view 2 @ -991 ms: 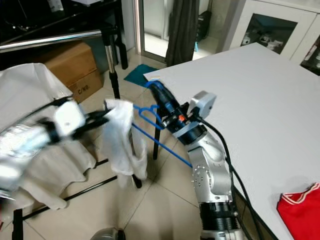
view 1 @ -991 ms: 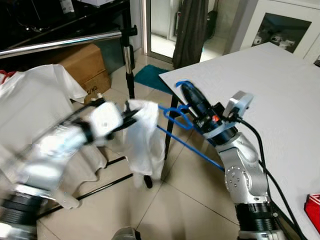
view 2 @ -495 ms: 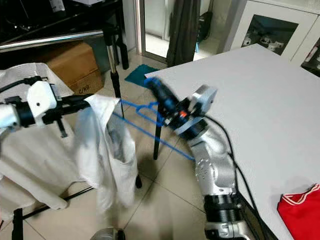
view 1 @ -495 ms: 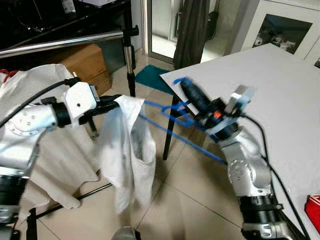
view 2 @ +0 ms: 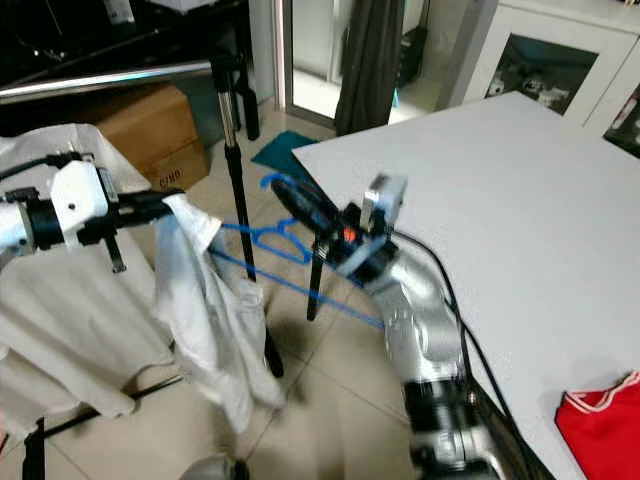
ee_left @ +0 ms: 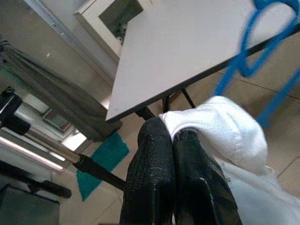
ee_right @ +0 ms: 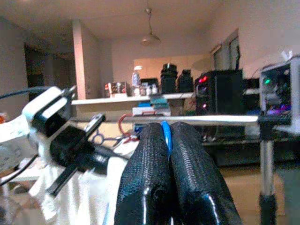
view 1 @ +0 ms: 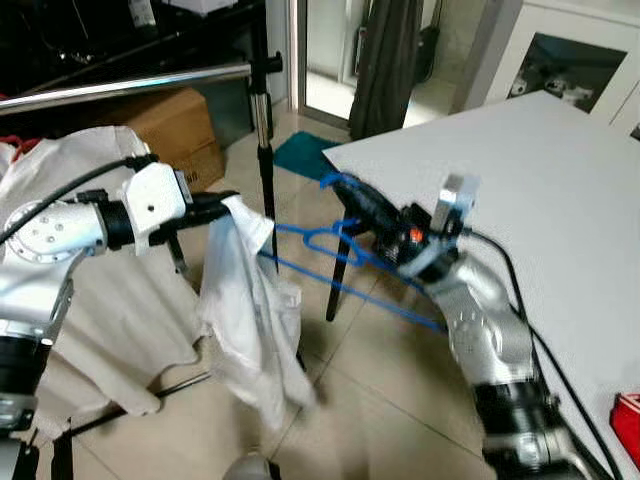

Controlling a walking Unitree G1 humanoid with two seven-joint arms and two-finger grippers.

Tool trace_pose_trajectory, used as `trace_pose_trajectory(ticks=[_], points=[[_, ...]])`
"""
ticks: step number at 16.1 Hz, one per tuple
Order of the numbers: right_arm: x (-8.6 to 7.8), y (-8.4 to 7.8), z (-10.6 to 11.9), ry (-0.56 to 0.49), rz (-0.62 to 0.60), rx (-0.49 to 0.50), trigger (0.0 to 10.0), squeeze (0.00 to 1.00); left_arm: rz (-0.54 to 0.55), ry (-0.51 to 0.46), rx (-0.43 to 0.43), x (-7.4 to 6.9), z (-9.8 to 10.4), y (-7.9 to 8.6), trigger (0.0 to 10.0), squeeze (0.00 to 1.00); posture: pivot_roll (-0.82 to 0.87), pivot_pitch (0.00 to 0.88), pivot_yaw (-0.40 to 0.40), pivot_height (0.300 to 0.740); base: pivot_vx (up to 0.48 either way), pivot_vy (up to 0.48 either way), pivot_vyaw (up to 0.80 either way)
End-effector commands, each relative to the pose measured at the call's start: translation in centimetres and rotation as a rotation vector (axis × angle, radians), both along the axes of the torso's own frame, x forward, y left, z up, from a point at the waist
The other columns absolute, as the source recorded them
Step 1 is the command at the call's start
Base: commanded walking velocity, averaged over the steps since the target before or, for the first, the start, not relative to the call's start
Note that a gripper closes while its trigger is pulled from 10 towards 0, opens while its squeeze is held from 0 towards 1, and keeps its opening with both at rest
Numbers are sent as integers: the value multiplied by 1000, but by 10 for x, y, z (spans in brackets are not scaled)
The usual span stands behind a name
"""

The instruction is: Hang hanger

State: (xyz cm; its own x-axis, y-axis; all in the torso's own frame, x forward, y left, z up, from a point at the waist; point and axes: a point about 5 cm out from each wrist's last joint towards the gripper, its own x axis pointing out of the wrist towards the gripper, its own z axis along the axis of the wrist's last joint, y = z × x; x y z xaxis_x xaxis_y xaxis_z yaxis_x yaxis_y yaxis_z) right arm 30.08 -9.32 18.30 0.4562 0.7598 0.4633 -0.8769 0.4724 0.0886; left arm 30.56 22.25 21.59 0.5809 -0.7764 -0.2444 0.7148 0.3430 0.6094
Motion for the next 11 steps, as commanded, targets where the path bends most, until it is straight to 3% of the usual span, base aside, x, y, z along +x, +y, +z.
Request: trace_pose_trajectory(ticks=[1, 6, 11], points=[[1, -6, 2, -10, -23, 10, 10000, 0, -23, -15, 17, 0, 2, -3, 10000, 0, 65, 0, -5, 740, 0, 0, -594], [-1, -5, -2, 10, -47, 15, 10000, 0, -46, -14, 21, 5, 3, -7, 10000, 0, 56, 0, 2, 740, 0, 0, -101], [-5, -9, -5, 19, -64, 16, 10000, 0, -69, -27, 21, 11, 8, -11, 10000, 0, 39, 0, 12, 740, 0, 0, -759]])
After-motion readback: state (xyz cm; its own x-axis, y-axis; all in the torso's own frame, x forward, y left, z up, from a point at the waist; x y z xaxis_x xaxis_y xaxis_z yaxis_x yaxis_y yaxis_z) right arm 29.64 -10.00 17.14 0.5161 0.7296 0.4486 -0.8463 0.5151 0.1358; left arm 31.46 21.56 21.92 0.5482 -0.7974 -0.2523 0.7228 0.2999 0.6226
